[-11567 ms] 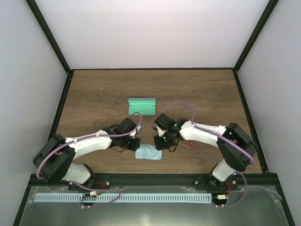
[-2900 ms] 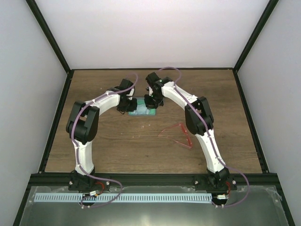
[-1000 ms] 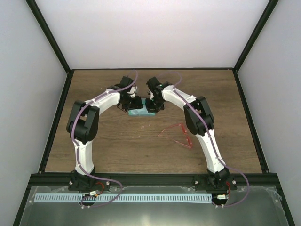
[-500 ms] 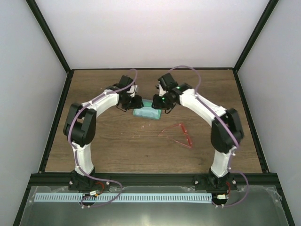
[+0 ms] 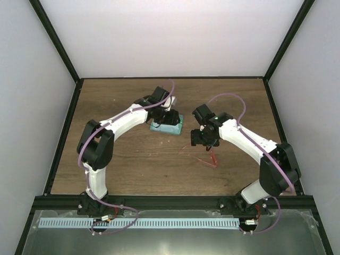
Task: Organize the sunglasses
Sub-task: Pick up the sunglasses from the center of the board, then fold the sunglasses.
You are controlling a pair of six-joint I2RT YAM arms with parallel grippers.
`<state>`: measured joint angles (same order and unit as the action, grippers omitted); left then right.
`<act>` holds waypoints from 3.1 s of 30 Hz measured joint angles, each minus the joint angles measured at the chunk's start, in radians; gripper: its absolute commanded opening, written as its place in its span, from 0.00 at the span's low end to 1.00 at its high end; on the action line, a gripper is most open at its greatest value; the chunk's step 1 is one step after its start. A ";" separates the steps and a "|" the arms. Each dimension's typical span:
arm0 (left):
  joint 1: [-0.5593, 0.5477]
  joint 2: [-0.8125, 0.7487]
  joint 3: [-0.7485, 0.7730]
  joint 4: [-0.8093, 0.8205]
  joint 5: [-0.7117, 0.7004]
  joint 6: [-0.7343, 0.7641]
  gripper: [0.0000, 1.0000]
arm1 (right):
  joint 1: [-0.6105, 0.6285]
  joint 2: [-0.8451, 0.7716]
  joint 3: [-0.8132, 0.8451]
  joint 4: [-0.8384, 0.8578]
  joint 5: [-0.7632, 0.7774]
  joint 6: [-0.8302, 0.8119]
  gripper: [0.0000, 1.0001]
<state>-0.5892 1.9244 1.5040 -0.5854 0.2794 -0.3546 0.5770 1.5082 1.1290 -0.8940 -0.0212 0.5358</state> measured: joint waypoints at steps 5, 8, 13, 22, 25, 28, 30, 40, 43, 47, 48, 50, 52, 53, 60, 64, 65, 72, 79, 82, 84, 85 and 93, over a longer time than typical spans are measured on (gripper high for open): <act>-0.052 0.034 0.041 0.008 0.003 -0.009 0.56 | -0.002 -0.011 -0.018 -0.066 0.080 0.005 0.80; -0.075 0.054 0.045 0.006 0.005 -0.009 0.56 | -0.002 -0.011 -0.026 -0.081 0.113 0.008 0.79; -0.086 0.066 0.045 -0.006 0.011 -0.009 0.56 | -0.006 -0.011 -0.072 -0.077 0.132 0.002 0.69; -0.086 0.032 0.017 -0.039 -0.010 0.000 0.56 | -0.053 0.052 -0.137 0.008 0.092 -0.032 0.30; -0.086 0.003 -0.008 -0.048 -0.017 0.008 0.56 | -0.061 0.095 -0.135 0.038 0.078 -0.046 0.22; -0.086 -0.018 -0.027 -0.057 -0.027 0.013 0.56 | -0.061 0.130 -0.129 0.053 0.064 -0.058 0.14; -0.086 -0.031 -0.036 -0.064 -0.029 0.015 0.56 | -0.061 0.143 -0.124 0.064 0.056 -0.065 0.09; -0.093 -0.122 -0.075 -0.066 0.031 0.027 0.57 | -0.063 0.156 -0.084 0.075 0.033 -0.061 0.01; -0.121 -0.147 -0.080 -0.066 0.048 0.027 0.54 | -0.072 0.171 -0.043 0.063 0.033 -0.026 0.01; -0.170 -0.165 -0.105 -0.071 0.050 0.027 0.54 | -0.092 0.179 -0.001 0.046 0.035 0.021 0.01; -0.177 -0.167 -0.113 -0.075 0.047 0.027 0.54 | -0.095 0.181 0.010 0.042 0.039 0.030 0.01; -0.188 -0.168 -0.120 -0.091 0.043 0.027 0.54 | -0.097 0.183 0.028 0.033 0.048 0.047 0.01; -0.188 -0.167 -0.120 -0.099 0.037 0.026 0.54 | -0.097 0.185 0.045 0.018 0.060 0.061 0.01; -0.188 -0.167 -0.120 -0.101 0.032 0.026 0.54 | -0.097 0.187 0.058 0.007 0.070 0.069 0.01; -0.190 -0.147 -0.119 -0.124 -0.006 0.013 0.56 | -0.117 0.202 0.143 -0.027 0.124 0.113 0.01; -0.190 -0.097 -0.110 -0.133 -0.002 0.004 0.56 | -0.119 0.200 0.183 -0.037 0.141 0.121 0.01; -0.190 -0.079 -0.103 -0.135 -0.001 -0.002 0.56 | -0.119 0.196 0.185 -0.034 0.140 0.121 0.01; -0.204 0.068 0.062 -0.142 0.020 -0.031 0.56 | -0.119 0.157 0.158 -0.023 0.105 0.136 0.01; -0.210 0.206 0.260 -0.164 0.039 -0.013 0.56 | -0.122 0.114 0.087 -0.017 0.069 0.141 0.01; -0.210 0.206 0.261 -0.179 0.037 0.007 0.57 | -0.126 0.110 0.080 -0.015 0.062 0.142 0.01; -0.210 0.198 0.251 -0.185 0.037 0.021 0.56 | -0.130 0.104 0.080 -0.010 0.055 0.142 0.01; -0.209 0.187 0.241 -0.188 0.037 0.026 0.56 | -0.135 0.099 0.080 -0.008 0.052 0.141 0.01; -0.141 0.011 0.244 -0.230 0.037 0.049 0.55 | -0.187 0.045 0.035 0.016 0.048 0.132 0.01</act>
<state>-0.7303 1.9358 1.7477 -0.8150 0.3161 -0.3054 0.3904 1.5532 1.1637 -0.8783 0.0273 0.6682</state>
